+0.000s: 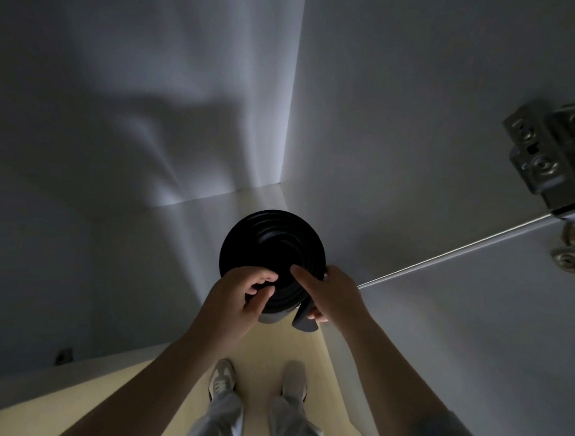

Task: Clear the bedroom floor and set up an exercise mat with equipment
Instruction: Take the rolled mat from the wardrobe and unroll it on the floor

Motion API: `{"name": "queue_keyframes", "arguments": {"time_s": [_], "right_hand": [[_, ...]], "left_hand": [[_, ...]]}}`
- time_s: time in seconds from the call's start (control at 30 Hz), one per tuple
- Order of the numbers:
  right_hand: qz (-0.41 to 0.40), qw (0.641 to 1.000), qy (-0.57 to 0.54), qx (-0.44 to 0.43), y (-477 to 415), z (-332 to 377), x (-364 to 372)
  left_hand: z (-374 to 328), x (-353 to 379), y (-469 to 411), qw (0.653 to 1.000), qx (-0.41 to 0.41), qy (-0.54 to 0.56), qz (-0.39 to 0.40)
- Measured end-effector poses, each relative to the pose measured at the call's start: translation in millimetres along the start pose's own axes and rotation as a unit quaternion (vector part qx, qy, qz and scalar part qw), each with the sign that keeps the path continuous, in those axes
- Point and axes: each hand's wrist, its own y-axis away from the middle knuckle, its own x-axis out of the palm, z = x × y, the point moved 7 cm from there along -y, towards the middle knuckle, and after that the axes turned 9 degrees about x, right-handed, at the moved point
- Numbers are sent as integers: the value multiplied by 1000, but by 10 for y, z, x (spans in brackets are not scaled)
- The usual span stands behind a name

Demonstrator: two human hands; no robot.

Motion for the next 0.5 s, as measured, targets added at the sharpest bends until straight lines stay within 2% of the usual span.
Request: {"name": "queue_keyframes", "arguments": {"time_s": [0.07, 0.17, 0.2, 0.23, 0.33, 0.4, 0.5], "right_hand": [[-19, 999, 30, -9, -16, 3, 23], [-30, 998, 56, -13, -16, 21, 43], [-30, 998, 52, -13, -22, 4, 51], [-30, 998, 45, -13, -3, -6, 42], [-36, 999, 25, -7, 28, -124, 28], [-47, 999, 12, 6, 80, -221, 35], [-62, 998, -7, 29, 174, -375, 79]], "left_hand": [[38, -103, 40, 998, -20, -1, -59], [115, -382, 69, 976, -61, -84, -191], [171, -446, 68, 968, -96, -106, -208], [251, -468, 53, 964, -150, -104, -196], [484, -307, 6, 944, -319, 2, -84], [551, -138, -43, 937, -349, 27, -6], [511, 80, -26, 934, -345, 23, 87]]}}
